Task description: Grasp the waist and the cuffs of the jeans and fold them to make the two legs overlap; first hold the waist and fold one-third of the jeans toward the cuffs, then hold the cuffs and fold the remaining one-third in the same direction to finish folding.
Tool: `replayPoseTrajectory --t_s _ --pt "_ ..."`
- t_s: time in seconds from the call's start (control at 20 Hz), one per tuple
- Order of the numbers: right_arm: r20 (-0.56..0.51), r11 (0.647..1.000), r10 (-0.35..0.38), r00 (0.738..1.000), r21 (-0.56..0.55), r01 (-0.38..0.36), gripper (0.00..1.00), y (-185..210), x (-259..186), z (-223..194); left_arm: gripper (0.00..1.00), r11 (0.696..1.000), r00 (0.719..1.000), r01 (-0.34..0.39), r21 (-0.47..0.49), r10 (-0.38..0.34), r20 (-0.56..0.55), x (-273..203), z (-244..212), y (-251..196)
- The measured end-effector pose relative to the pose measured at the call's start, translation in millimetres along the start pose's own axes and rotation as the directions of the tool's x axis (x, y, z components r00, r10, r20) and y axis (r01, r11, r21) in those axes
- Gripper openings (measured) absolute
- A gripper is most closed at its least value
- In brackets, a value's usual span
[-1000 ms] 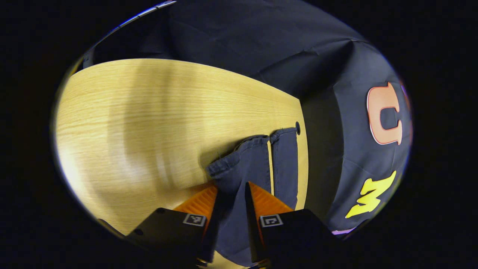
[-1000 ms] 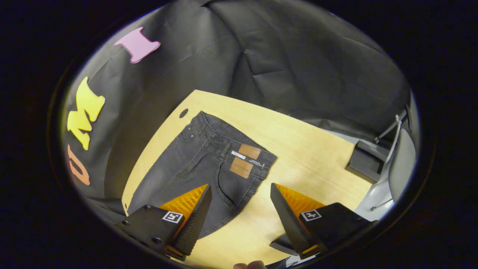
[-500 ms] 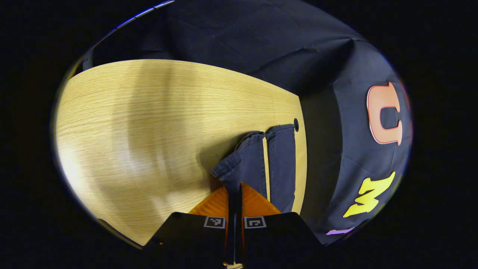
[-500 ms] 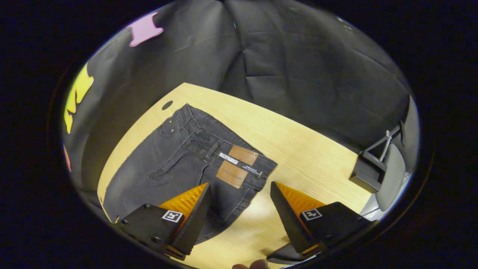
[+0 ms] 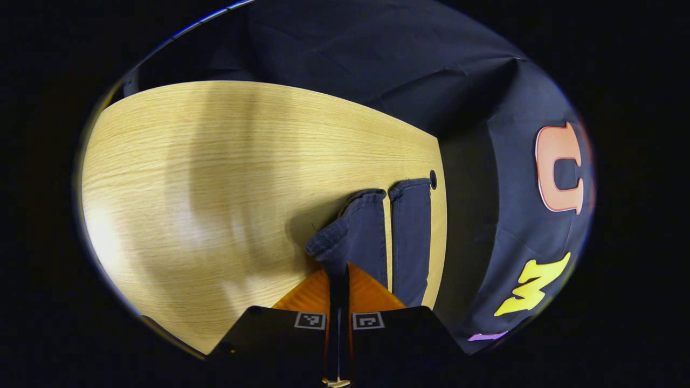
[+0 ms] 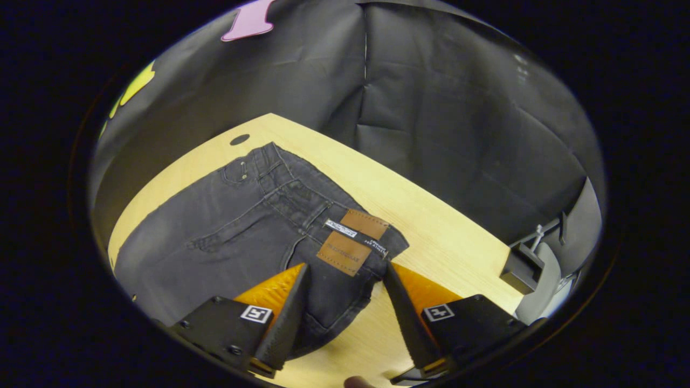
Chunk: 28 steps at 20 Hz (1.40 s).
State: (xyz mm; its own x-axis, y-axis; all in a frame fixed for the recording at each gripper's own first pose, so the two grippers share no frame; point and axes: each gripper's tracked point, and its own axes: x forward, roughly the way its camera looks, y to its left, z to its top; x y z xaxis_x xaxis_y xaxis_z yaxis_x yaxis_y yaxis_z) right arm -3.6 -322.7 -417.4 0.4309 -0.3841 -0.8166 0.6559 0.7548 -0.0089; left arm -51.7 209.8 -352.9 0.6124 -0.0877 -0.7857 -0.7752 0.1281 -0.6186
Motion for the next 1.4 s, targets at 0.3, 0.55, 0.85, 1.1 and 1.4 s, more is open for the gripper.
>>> replayPoseTrajectory --t_s 0.3,0.55,0.85,1.1,1.4 --pt "-0.119 0.994 0.081 0.99 0.083 -0.072 0.08 8.0 2.2 0.0 0.04 1.0 1.0 0.008 -0.025 -0.008 -0.013 -1.3 1.9 -1.7" --pt "-0.168 0.955 0.21 0.963 0.248 -0.165 0.02 13.3 -21.5 19.9 0.04 0.999 0.999 0.005 -0.042 -0.006 -0.041 -12.0 1.3 -11.8" --pt "-0.217 0.88 0.355 0.909 0.405 -0.247 0.02 41.9 -65.0 62.4 0.04 0.992 0.995 0.039 -0.124 -0.051 -0.091 -31.2 5.4 -62.8" --pt "-0.226 0.833 0.445 0.867 0.46 -0.308 0.02 72.5 -88.5 113.7 0.04 0.972 0.989 0.048 -0.23 -0.079 -0.126 -23.5 23.8 -109.1" --pt "-0.254 0.811 0.487 0.835 0.486 -0.326 0.0 120.1 -80.3 163.5 0.04 0.949 0.987 -0.019 -0.315 -0.033 -0.157 5.1 38.7 -144.9"
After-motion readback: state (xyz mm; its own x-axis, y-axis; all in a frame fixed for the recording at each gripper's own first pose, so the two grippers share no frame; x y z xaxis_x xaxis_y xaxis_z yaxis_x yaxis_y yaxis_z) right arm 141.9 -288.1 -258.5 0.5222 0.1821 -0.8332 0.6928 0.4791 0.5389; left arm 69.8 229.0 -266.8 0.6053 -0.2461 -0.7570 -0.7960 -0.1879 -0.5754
